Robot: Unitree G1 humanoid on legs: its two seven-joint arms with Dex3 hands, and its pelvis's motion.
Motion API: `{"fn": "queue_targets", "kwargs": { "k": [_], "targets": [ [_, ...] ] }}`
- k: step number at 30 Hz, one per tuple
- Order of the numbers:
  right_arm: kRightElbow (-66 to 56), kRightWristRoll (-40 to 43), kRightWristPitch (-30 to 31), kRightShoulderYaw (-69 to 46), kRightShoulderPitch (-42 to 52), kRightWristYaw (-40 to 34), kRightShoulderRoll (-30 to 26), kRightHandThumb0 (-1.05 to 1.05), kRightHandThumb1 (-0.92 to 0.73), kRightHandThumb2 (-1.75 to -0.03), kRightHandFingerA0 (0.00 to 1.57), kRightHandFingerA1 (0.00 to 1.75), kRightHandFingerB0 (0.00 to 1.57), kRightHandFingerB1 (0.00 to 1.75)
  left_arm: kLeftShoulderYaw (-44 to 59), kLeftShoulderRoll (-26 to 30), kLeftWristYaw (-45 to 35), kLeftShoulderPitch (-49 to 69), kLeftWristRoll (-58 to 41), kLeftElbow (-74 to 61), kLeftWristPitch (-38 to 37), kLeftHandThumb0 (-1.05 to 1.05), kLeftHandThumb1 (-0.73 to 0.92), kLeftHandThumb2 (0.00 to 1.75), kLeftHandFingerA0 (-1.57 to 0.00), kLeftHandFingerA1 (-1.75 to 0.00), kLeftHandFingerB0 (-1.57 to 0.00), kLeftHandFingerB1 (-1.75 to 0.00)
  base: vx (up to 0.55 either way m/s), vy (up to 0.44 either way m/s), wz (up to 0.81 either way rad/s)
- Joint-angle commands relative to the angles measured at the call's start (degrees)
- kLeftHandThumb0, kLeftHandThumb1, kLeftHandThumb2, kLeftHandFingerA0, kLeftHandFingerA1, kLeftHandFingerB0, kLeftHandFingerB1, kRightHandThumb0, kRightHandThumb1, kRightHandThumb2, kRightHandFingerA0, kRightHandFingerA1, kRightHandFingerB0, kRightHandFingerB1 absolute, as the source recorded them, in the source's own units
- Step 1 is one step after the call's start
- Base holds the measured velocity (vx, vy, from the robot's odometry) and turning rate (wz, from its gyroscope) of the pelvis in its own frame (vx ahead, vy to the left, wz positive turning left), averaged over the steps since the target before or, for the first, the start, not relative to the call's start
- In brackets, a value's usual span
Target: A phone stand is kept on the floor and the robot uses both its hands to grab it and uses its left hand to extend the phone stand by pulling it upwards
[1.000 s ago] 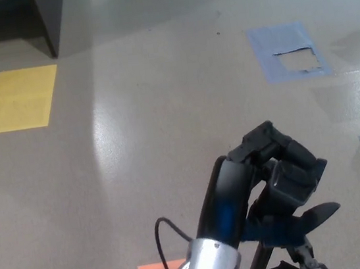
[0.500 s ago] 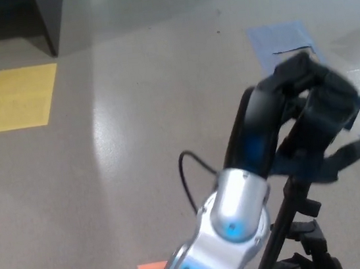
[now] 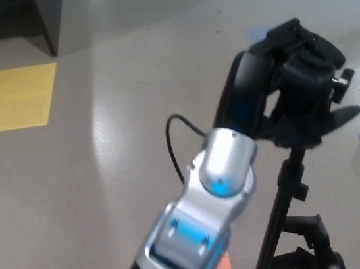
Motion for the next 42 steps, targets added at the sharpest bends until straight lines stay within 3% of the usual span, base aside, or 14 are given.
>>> {"fn": "queue_targets", "kwargs": {
  "k": [1, 4, 5, 10, 11, 12, 15, 17, 19, 24, 28, 30, 31, 42],
  "targets": [
    [6.9, -5.5, -11.8, 2.6, 5.7, -4.8, 0.2, -0.61, -0.46, -1.03, 1.52, 1.43, 1.51, 1.39, 24.3, 1.6, 8.4, -64.2, -6.8, 15.3, -13.5, -0.43, 0.47, 0.94, -1.32, -1.45, -1.09, -1.34, 0.00, 0.000, 0.00],
    [6.8, -4.5, -11.7, 2.2, 6.2, -3.9, 0.3, -0.61, -0.47, -1.04, 1.52, 1.42, 1.51, 1.39, 25.7, 4.4, 8.9, -68.2, -7.5, 19.0, -13.7, -0.42, 0.43, 0.93, -1.30, -1.41, -1.04, -1.29, 0.00, 0.000, 0.00],
    [6.8, -3.8, -11.9, 1.8, 6.5, -3.3, 0.4, -0.61, -0.46, -1.03, 1.52, 1.42, 1.51, 1.40, 26.7, 6.1, 9.2, -70.8, -8.1, 21.6, -14.3, -0.34, 0.58, 0.71, -1.00, -1.74, -0.73, -1.65, 0.00, 0.000, 0.00],
    [7.4, -3.7, -12.0, 1.7, 6.8, -3.5, 0.1, -0.61, -0.46, -1.03, 1.53, 1.43, 1.51, 1.40, 27.9, 9.9, 9.4, -76.6, -8.6, 28.7, -17.6, -0.34, 0.64, 0.70, -1.03, -1.75, -0.74, -1.75, 0.00, 0.000, 0.00],
    [7.1, -4.5, -11.2, 1.9, 6.8, -4.5, -0.2, -0.65, -0.47, -1.04, 1.56, 1.46, 1.55, 1.43, 27.6, 10.9, 11.0, -78.3, -7.1, 30.7, -17.5, -0.42, 0.44, 0.94, -1.29, -1.40, -1.03, -1.27, 0.00, 0.000, 0.00],
    [7.0, -4.5, -11.0, 1.9, 6.8, -4.6, -0.2, -0.63, -0.45, -1.02, 1.55, 1.45, 1.54, 1.42, 27.7, 11.8, 11.2, -80.0, -6.9, 32.6, -17.5, -0.42, 0.68, 0.69, -0.95, -1.59, -0.77, -1.50, 0.00, 0.000, 0.00],
    [7.1, -2.3, -11.0, 1.2, 6.9, -2.4, 0.3, -0.61, -0.41, -1.01, 1.55, 1.43, 1.54, 1.41, 27.3, 14.7, 6.7, -83.4, -7.1, 34.3, -11.9, -0.55, 0.71, 0.71, -0.76, -1.53, -0.50, -1.30, 0.00, 0.000, 0.00],
    [7.2, -2.2, -11.1, 1.2, 6.8, -2.3, 0.4, -0.60, -0.42, -1.01, 1.53, 1.42, 1.52, 1.39, 25.0, 17.9, 1.0, -85.2, -5.5, 35.0, -5.4, -0.57, 0.89, 0.66, -0.33, -0.96, -0.26, -0.63, 0.00, 0.000, 0.00],
    [7.4, -2.2, -11.4, 1.3, 6.7, -2.3, 0.4, -0.58, -0.43, -1.01, 1.51, 1.41, 1.50, 1.38, 24.6, 19.3, -1.2, -87.7, -5.7, 37.6, -1.7, -0.52, 0.87, 0.66, -0.37, -0.69, -0.36, -0.50, 0.00, 0.000, 0.00],
    [7.5, -2.3, -11.4, 1.5, 6.8, -2.6, 0.7, -0.59, -0.42, -1.01, 1.52, 1.41, 1.51, 1.39, 32.4, 16.4, 6.1, -92.1, -14.4, 42.5, -2.1, -0.56, 0.92, 0.70, -0.15, -1.08, -0.15, -0.73, 0.00, 0.000, 0.00],
    [8.1, -2.1, -11.5, 1.3, 6.5, -2.5, 0.7, -0.60, -0.40, -1.00, 1.54, 1.42, 1.53, 1.40, 34.4, 17.4, 4.9, -93.9, -16.9, 42.7, 4.5, -0.47, 0.92, 0.65, -0.47, -1.54, -0.15, -0.85, 0.00, 0.000, 0.00],
    [7.8, -2.1, -10.9, 1.3, 6.7, -2.5, 0.7, -0.60, -0.40, -1.00, 1.54, 1.43, 1.53, 1.40, 39.1, 15.6, 8.7, -92.7, -22.9, 39.6, 5.6, -0.50, 0.66, 1.04, -0.73, -1.15, -0.22, -0.68, 0.00, 0.000, 0.00],
    [7.8, -2.4, -11.1, 1.5, 6.8, -2.8, 0.6, -0.60, -0.42, -1.01, 1.54, 1.43, 1.52, 1.40, 39.6, 16.1, 5.7, -90.8, -24.7, 37.1, 5.9, -0.40, 0.92, 0.87, -0.45, -1.49, 0.00, -0.82, 0.00, 0.000, 0.00],
    [8.1, -3.8, -11.0, 1.7, 5.7, -4.4, 0.3, -0.61, -0.42, -1.01, 1.54, 1.43, 1.52, 1.40, 36.4, 20.5, -7.8, -85.1, -21.6, 31.1, 3.8, -0.42, 0.92, 0.85, -0.39, -1.37, -0.01, -0.80, 0.00, 0.000, 0.00]
  ]
}}
